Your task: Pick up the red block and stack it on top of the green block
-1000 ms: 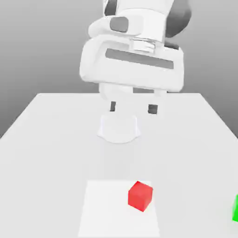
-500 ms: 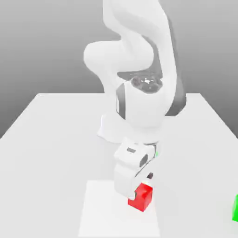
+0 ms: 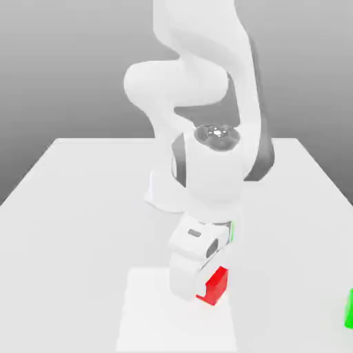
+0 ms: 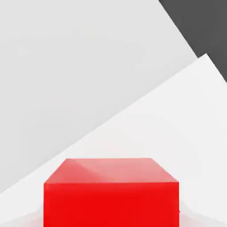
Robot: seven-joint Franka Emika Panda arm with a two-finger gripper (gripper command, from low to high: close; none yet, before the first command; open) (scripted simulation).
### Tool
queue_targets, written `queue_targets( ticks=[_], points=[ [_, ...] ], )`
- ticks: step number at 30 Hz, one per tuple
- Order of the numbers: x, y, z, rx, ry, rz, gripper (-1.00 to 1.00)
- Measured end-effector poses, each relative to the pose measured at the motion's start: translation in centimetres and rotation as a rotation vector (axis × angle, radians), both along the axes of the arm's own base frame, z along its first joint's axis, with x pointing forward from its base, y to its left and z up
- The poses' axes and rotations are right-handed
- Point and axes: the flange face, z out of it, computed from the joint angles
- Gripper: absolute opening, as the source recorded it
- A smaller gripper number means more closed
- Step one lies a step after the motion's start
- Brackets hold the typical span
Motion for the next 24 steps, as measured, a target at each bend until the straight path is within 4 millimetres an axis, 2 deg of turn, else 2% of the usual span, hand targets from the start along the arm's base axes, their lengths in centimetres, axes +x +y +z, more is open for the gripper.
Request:
queue_targets(
  ticks=[2, 4, 10, 13, 16, 18, 20, 21, 24],
  points=[
    [-0.2, 0.1, 1.4, -0.002, 0.003, 0.006, -1.0],
    [0.7, 3.1, 2.2, 0.002, 0.006, 0.129, -1.0],
    [3.7, 13.6, 3.8, 0.008, 0.009, 0.563, -1.0],
    [4.0, 19.6, 4.6, 0.006, 0.008, 0.788, -1.0],
    [3.6, 25.6, 5.4, -0.001, 0.005, 1.009, -1.0],
    [3.5, 27.2, 3.7, -0.003, 0.003, 1.062, -1.0],
    [3.4, 27.6, 0.9, -0.003, 0.003, 1.076, -1.0],
    [3.3, 27.6, -0.2, -0.004, 0.003, 1.079, 1.0],
    [3.3, 27.6, -0.2, -0.004, 0.003, 1.079, 1.0]
  ],
)
